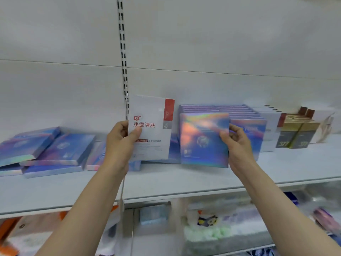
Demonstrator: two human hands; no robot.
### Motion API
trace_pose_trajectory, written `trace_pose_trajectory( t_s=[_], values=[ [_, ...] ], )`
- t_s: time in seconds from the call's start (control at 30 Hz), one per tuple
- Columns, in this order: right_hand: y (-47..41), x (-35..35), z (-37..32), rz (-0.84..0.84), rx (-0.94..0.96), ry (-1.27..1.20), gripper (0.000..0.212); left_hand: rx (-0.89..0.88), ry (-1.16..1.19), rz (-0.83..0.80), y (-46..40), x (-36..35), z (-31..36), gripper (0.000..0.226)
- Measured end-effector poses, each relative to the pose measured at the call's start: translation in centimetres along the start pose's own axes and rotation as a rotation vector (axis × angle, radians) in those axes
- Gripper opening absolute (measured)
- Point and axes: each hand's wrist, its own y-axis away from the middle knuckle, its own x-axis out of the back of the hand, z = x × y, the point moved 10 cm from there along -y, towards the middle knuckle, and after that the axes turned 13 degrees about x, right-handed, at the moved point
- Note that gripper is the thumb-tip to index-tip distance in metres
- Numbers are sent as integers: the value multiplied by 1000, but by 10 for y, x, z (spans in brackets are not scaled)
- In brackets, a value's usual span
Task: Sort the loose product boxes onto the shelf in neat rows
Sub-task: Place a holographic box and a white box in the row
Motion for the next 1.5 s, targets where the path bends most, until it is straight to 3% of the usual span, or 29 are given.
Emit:
trace_pose_trajectory(
  t_s=[0.27,0.47,0.8,0.87,0.97,1.17,1.4,1.5],
  values=[
    [-29,23,34,-129,41,179,29,26,28,57,25,-59,-23,18],
    [-45,24,22,-139,244,640,28,20,-18,60,30,-75,-28,18],
    [-47,38,20,18,277,766,21,42,10,-77,10,-105,-28,17],
    [-46,38,19,-14,287,790,17,41,25,-103,8,-112,-30,18],
    [-46,40,9,-33,290,691,12,53,38,-154,10,-127,-34,19],
    [-55,25,-42,-218,119,129,25,39,9,-255,23,-175,-33,20],
    [-98,105,-68,-282,159,122,29,-113,-164,-334,46,-269,-16,19],
    [-127,157,-70,-250,157,136,27,-340,-409,-283,56,-319,-3,27]
  ],
)
